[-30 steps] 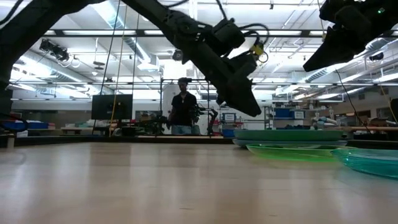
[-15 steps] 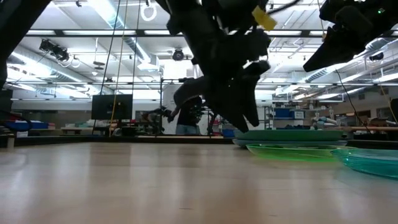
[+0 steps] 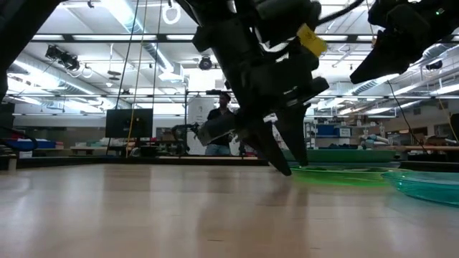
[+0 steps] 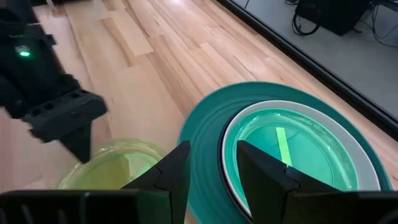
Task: Stack plastic plates
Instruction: Stack the green transparent plate on the green transparent plate
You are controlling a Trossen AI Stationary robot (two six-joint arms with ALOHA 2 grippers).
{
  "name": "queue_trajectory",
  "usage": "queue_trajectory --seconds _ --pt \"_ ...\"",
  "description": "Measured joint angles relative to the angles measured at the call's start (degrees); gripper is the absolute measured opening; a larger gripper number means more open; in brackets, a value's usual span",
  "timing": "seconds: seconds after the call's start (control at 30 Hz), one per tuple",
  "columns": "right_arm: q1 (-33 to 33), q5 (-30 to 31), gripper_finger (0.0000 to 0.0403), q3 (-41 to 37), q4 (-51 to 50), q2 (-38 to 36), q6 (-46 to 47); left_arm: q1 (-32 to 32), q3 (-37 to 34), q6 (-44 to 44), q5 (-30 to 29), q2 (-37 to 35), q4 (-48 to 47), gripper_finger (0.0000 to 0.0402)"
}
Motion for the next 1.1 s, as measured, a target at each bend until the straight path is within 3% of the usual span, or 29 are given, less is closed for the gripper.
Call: queue_trajectory --seconds 0.33,0.77,1.1 --pt "0.0 -0.3 0.0139 0.0 0.3 1.2 0.1 0.2 0.0 0.5 -0.5 0.1 0.6 0.0119" --pt "0.0 -0.3 0.0139 0.0 0.1 1.2 0.1 0.4 0.0 2.1 -0.6 0.1 -0.4 0.001" --pt "0.0 -0.3 0.0139 0.0 0.1 1.2 0.1 0.1 0.0 4.1 -1.1 -0.2 -1.2 0.0003"
